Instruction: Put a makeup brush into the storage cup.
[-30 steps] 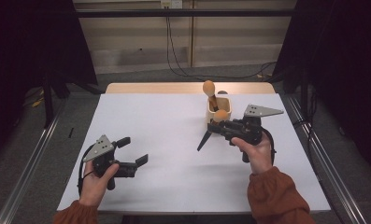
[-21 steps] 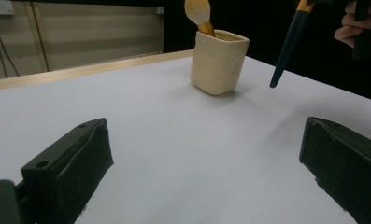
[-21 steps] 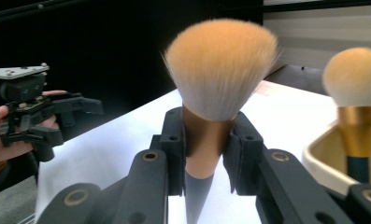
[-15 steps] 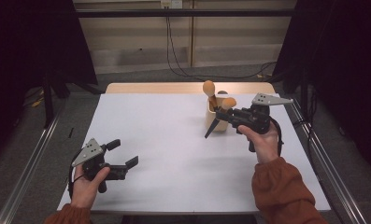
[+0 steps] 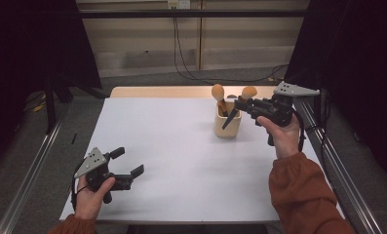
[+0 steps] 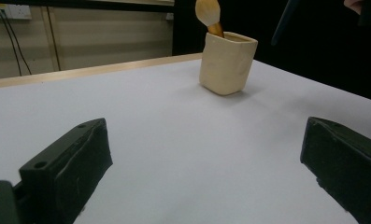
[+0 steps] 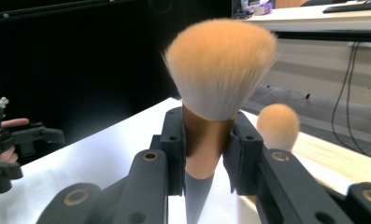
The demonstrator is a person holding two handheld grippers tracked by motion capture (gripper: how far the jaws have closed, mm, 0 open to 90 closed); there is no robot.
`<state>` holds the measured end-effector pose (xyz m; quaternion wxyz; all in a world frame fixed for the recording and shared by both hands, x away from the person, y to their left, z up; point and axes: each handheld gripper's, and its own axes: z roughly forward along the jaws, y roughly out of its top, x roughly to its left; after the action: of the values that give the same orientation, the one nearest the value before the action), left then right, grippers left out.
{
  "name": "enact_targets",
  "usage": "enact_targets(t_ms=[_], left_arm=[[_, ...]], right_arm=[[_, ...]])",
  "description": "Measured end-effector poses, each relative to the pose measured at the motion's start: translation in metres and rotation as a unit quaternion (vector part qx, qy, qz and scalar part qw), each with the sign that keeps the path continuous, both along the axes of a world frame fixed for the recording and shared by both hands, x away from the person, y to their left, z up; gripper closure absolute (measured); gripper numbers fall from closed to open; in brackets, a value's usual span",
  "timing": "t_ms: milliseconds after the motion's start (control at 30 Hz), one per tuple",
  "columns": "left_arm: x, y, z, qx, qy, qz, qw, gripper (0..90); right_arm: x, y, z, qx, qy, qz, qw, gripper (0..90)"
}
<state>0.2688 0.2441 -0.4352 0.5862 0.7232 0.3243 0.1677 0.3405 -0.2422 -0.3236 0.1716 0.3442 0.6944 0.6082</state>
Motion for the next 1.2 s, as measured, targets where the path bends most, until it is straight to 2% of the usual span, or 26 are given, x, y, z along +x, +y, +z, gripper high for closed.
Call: enact_targets(t_ms=[133, 233, 500, 700, 967, 1200], left_arm=[[0.000, 0.000, 0.000, 0.002, 0.002, -0.004, 1.0000, 1.6], [0.000, 0.000, 0.000, 0.004, 0.001, -0.003, 1.0000, 1.6], [0.000, 0.001, 0.001, 0.007, 0.002, -0.007, 1.0000, 1.7], [0.000, 0.001, 0.001, 0.004, 0.002, -0.007, 1.0000, 1.7], [0.002, 0.003, 0.000, 0.004, 0.004, -0.005, 1.0000, 1.8], [0.001, 0.002, 0.001, 0.010, -0.001, -0.004, 0.9999, 2.0]], right_arm=[[0.006, -0.007, 0.006, -0.001, -0.004, -0.019, 0.9998, 71.9], [0.014, -0.012, 0.008, -0.008, 0.001, -0.033, 0.9994, 71.9], [0.028, -0.019, 0.021, -0.001, -0.008, -0.054, 0.9985, 71.9], [0.039, -0.022, 0.018, -0.008, -0.006, -0.072, 0.9973, 71.9], [0.049, -0.021, 0.020, -0.027, -0.002, -0.081, 0.9964, 71.9], [0.049, -0.015, 0.015, -0.038, 0.003, -0.071, 0.9967, 71.9]])
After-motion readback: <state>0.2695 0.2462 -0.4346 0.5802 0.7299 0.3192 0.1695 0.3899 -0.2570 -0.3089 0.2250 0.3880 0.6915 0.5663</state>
